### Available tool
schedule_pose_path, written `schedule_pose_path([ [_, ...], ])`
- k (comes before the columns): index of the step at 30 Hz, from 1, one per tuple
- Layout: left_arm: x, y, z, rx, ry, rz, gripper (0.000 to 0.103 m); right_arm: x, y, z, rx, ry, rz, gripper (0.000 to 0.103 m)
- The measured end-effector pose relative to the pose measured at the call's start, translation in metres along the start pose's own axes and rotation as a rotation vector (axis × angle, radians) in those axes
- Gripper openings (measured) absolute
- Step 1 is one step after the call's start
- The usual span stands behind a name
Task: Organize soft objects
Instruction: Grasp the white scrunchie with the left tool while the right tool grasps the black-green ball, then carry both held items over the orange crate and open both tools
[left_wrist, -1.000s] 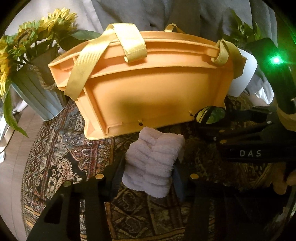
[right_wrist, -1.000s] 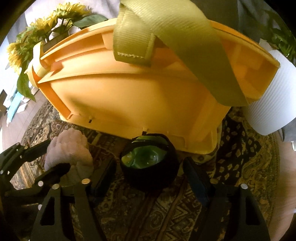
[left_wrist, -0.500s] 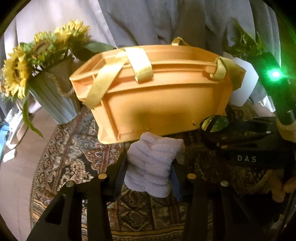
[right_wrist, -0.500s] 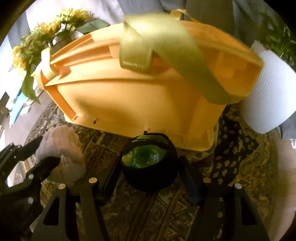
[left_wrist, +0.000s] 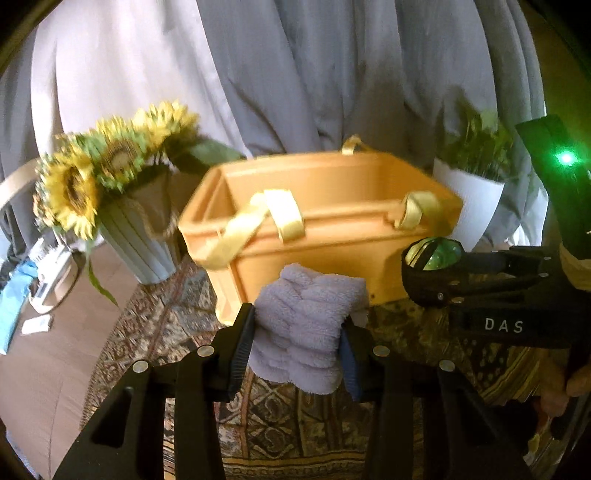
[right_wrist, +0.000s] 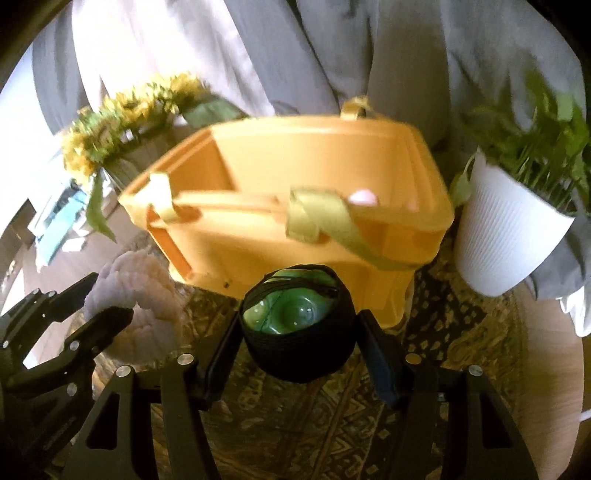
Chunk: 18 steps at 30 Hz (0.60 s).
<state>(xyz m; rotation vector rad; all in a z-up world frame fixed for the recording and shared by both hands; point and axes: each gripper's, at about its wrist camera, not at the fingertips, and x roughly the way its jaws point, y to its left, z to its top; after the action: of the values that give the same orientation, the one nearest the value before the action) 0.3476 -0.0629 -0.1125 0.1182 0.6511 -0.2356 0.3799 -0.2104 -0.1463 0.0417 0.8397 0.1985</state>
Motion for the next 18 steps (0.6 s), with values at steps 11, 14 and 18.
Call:
schedule_pose_path([
  [11,-0.038,0.001,0.034,-0.001,-0.152,0.037,0.042,-0.039,0.012,0.028,-0.012,-0.139,0.021,0.064],
  [14,-0.043,0.003,0.043,0.006,-0.194,0.05,0.042,-0.049,0.012,0.038,-0.012,-0.183,0.018,0.064],
  [18,-0.048,0.006,0.059,0.015,-0.246,0.066,0.042,-0.058,0.011,0.052,-0.011,-0.237,0.01,0.064],
])
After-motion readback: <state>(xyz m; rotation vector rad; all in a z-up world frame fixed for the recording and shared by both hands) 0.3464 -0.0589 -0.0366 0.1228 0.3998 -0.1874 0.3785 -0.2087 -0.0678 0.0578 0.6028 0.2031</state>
